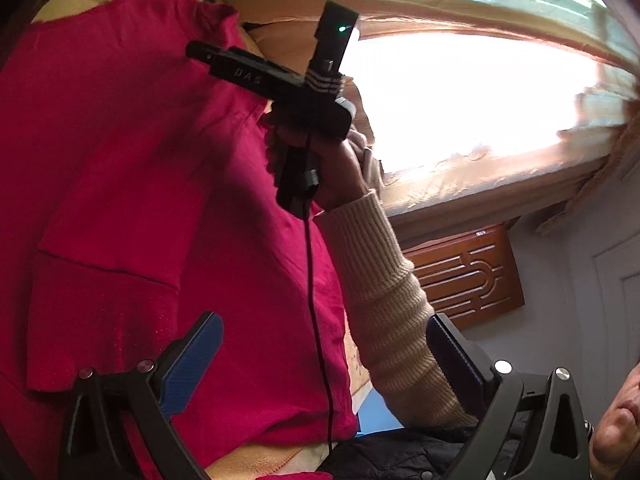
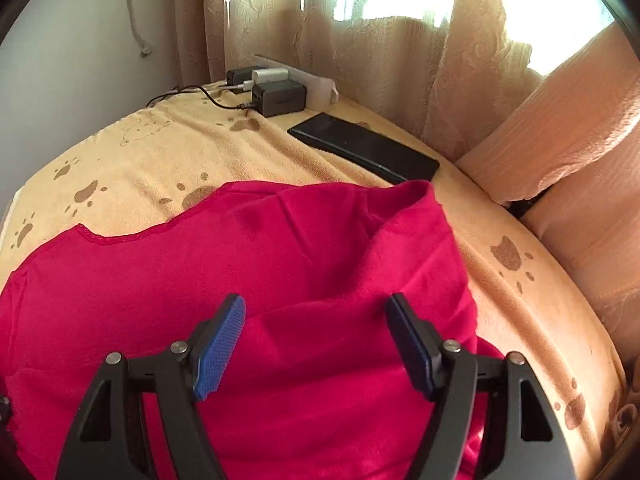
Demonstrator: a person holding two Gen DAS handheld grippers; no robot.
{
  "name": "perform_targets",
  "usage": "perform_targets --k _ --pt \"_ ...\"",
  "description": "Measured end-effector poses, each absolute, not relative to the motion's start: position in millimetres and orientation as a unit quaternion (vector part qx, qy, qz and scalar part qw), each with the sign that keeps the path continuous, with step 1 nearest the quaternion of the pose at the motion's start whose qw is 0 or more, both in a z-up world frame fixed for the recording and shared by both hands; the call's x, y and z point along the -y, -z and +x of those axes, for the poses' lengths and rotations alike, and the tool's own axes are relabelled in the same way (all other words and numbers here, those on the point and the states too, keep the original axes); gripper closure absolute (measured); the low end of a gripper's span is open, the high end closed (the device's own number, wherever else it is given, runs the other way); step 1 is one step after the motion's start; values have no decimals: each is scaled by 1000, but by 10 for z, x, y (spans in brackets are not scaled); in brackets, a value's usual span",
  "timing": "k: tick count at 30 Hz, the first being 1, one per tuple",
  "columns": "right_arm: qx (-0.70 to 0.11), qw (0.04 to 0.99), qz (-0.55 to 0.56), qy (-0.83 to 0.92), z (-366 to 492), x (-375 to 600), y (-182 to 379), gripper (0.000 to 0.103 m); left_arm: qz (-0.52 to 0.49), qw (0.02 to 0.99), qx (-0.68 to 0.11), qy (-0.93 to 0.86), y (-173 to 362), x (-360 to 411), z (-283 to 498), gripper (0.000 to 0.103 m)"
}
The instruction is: Fold clothes
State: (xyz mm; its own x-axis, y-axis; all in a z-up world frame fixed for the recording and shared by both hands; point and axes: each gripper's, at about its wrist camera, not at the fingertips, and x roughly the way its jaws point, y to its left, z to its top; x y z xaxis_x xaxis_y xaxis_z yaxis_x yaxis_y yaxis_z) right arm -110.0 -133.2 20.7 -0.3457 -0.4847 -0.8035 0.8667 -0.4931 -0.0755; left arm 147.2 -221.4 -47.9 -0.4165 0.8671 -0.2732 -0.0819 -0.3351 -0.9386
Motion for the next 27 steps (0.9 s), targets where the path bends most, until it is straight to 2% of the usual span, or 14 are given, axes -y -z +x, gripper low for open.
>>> perform_targets --k 3,9,13,17,20,27 --pt "-227 438 381 782 -1214 1365 -131 21 -407 331 478 -704 515 2285 1506 0" --pt "-232 430 374 788 -1182 1347 -123 20 -407 339 456 -715 505 2245 1507 0" --pt "-255 404 360 802 -999 1257 -199 20 -386 353 486 -700 552 2374 1457 0" --pt "-299 439 290 796 -361 943 -497 20 -385 333 469 -722 415 2508 1499 0" --pt "-304 485 250 781 239 542 -757 20 -362 328 441 -753 193 2677 1583 0" --pt "-258 592 284 709 1411 -277 -891 21 -337 280 415 -797 -22 3012 1790 0"
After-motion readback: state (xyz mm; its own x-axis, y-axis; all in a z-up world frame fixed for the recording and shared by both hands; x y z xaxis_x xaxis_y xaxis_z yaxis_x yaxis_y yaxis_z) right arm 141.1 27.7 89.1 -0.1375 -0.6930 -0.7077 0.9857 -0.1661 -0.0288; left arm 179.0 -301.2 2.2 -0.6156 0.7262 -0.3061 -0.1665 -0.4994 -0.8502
